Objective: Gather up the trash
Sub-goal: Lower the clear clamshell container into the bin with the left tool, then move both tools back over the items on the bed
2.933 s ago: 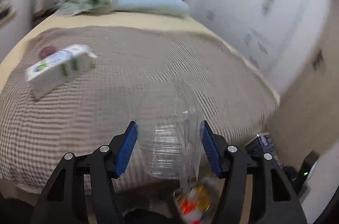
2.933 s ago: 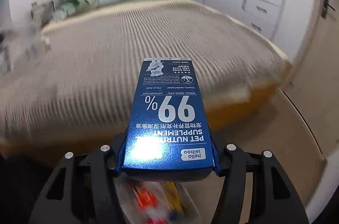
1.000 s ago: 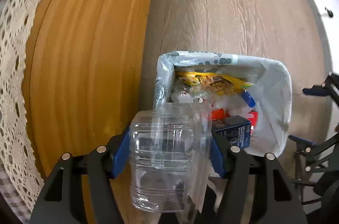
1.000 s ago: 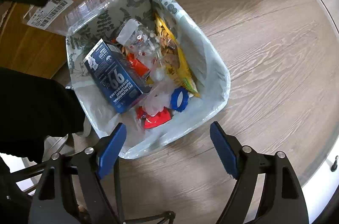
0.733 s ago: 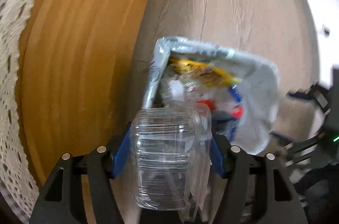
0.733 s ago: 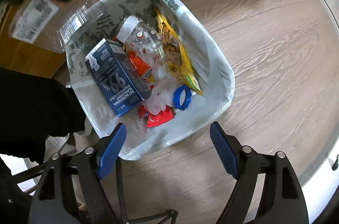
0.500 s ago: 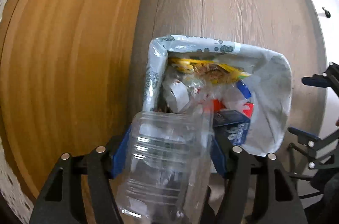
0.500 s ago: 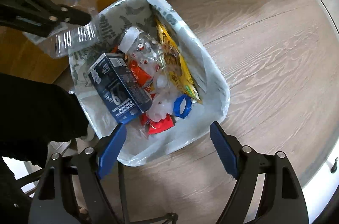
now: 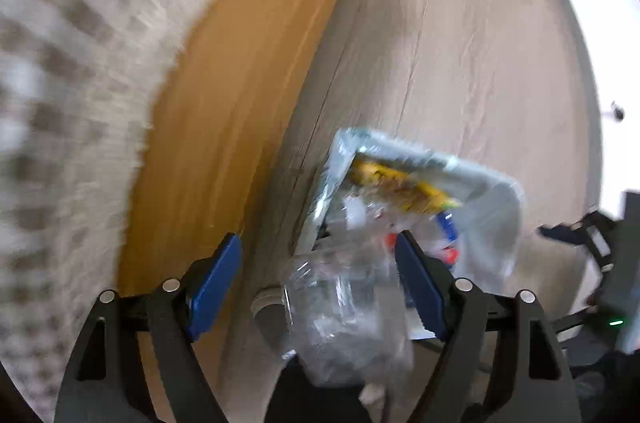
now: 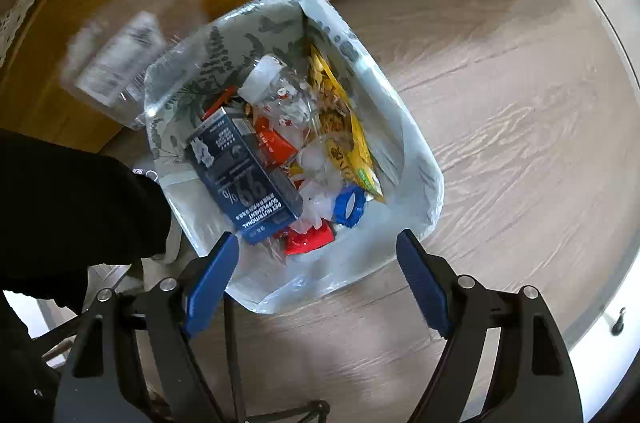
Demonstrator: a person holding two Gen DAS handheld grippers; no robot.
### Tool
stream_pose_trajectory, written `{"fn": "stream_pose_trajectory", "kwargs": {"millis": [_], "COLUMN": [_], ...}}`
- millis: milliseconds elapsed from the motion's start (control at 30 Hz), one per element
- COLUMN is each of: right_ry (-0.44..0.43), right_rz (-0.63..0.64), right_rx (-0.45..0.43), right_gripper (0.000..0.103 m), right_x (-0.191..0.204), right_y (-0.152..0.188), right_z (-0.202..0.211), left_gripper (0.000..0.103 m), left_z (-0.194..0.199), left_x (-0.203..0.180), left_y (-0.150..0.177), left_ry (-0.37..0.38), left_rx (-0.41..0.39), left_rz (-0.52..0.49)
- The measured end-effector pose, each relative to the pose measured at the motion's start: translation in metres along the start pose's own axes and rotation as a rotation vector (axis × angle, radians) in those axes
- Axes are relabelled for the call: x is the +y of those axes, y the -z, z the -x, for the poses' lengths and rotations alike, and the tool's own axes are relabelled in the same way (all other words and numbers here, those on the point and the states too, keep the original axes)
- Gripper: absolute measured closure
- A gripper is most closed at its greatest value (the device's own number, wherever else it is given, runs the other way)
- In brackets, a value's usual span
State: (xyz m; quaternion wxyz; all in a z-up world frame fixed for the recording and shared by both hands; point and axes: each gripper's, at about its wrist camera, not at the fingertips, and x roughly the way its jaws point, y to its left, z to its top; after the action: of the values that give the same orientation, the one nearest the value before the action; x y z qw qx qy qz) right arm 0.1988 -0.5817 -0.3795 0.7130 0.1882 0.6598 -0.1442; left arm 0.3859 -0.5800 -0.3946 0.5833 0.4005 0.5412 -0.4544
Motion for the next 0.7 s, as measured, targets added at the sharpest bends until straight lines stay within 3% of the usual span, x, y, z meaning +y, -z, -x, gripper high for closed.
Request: {"fn": "stream_pose_trajectory", "kwargs": {"millis": [167,500,700], "right_ry": [0.021,0.110,0.142], "right_rz": [0.032,0.069,0.098], "right_rx": [-0.026,-0.091,-0.154], "right_gripper": [0.025,0.025,0.025], "right_x": [0.010,0.027,0.048], "right_y": [-0.011,-0.029,-0.052], "right_z": [0.014,0.051,0.087], "left_gripper": [0.027,0.027,0.019], "left_z": [0.064,0.181,0.240], "left_x": [0.012,0.063,0.123], "left_y": [0.011,0.080,0.153], "left_ry": [0.069,-0.019,-0.061], "left_rx": [-0.129,-0.336,-0.488], "left_rz": [0.063,0.152,0.344]}}
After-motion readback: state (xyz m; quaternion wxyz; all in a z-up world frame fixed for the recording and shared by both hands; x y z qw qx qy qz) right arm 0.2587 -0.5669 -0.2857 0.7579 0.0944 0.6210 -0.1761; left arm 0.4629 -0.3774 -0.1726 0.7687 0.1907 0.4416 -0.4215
